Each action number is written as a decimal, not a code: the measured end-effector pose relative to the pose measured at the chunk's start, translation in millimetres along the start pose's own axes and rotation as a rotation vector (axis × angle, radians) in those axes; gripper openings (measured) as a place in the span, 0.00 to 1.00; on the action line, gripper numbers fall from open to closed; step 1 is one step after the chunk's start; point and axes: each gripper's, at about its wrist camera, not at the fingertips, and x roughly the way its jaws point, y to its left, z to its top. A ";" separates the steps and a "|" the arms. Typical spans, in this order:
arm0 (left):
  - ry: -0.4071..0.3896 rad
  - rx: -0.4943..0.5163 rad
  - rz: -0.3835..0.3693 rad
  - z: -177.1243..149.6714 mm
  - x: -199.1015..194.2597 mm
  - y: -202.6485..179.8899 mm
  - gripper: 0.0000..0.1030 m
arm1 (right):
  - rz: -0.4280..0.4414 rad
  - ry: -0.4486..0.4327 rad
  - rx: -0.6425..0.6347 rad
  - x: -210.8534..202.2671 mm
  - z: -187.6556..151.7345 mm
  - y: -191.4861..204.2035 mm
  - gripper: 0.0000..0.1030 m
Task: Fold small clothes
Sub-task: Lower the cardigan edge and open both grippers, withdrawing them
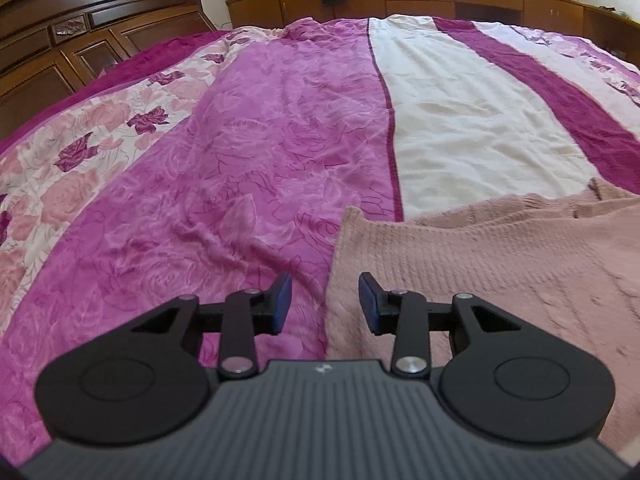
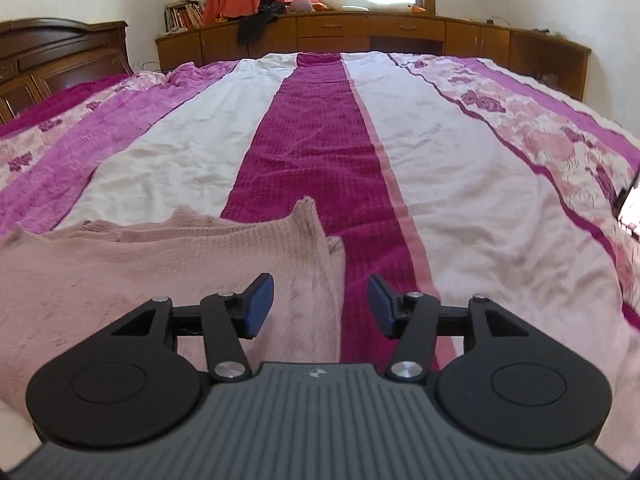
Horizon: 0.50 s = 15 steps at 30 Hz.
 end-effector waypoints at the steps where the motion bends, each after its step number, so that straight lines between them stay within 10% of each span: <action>1: -0.001 -0.002 -0.004 -0.8 -4.6 -0.2 0.38 | 0.007 0.002 0.011 -4.1 -2.3 0.0 0.59; 15: 0.083 -0.096 -0.051 -23.4 -51.0 -2.4 0.38 | 0.088 0.020 0.170 -44.8 -24.8 -12.6 0.66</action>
